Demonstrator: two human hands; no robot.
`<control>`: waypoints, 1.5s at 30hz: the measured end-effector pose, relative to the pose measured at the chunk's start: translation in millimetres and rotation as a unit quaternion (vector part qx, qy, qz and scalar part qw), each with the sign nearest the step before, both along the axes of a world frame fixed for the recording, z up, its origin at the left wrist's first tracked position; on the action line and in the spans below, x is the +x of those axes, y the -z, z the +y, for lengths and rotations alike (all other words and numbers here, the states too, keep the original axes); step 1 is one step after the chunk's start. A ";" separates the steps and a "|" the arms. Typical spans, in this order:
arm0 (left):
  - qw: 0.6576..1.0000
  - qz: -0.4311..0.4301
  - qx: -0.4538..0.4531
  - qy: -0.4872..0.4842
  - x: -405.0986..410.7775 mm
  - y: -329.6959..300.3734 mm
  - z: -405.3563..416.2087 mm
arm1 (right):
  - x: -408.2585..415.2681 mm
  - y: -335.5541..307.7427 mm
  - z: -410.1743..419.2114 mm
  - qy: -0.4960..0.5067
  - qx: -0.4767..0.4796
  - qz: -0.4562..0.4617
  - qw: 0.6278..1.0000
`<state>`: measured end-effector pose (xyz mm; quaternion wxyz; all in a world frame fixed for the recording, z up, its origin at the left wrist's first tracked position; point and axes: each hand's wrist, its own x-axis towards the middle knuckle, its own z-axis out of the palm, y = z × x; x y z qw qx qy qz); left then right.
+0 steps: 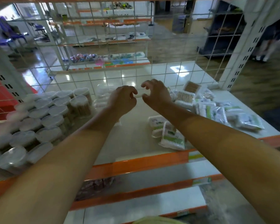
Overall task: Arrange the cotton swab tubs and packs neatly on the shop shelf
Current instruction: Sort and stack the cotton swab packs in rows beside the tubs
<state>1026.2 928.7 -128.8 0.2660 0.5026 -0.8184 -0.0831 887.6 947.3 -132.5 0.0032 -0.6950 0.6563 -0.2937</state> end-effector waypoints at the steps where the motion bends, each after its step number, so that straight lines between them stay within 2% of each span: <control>1: 1.000 -0.004 -0.001 0.013 -9.3 -0.6 1.5 | -8.5 -1.5 3.5 0.007 0.004 -0.006 1.000; 6: 0.999 -0.010 0.027 0.039 -49.5 0.7 10.0 | -48.4 -4.7 24.9 0.001 0.066 -0.076 0.995; 10: 0.997 -0.013 0.056 0.054 -72.1 9.0 15.5 | -73.0 -8.7 40.7 -0.074 0.203 -0.056 0.975; 12: 0.997 -0.011 0.061 0.052 -77.6 13.1 18.1 | -79.2 -9.3 47.8 -0.081 0.278 -0.029 0.957; 16: 0.996 -0.010 0.074 0.053 -82.6 20.1 20.9 | -87.7 -5.3 58.4 -0.082 0.340 -0.059 0.935; 20: 0.995 -0.005 0.078 0.064 -84.7 28.1 22.3 | -90.4 5.5 58.5 -0.095 0.325 0.030 0.940; 23: 0.994 -0.016 0.085 0.066 -85.3 33.1 24.0 | -87.0 4.7 60.5 -0.102 0.318 0.059 0.941; 27: 0.992 -0.044 0.091 0.070 -83.0 38.7 27.0 | -84.7 3.7 58.4 -0.101 0.351 0.105 0.925; 32: 0.990 -0.032 0.124 0.051 -77.1 45.0 26.9 | -84.5 3.0 58.3 -0.102 0.360 0.027 0.927; 37: 0.980 0.038 0.181 0.067 -75.3 45.2 24.6 | -86.1 1.7 56.4 -0.074 0.315 -0.090 0.942; 45: 0.952 0.157 0.246 0.088 -75.8 32.2 22.1 | -91.2 -11.0 45.2 -0.043 0.241 -0.104 0.964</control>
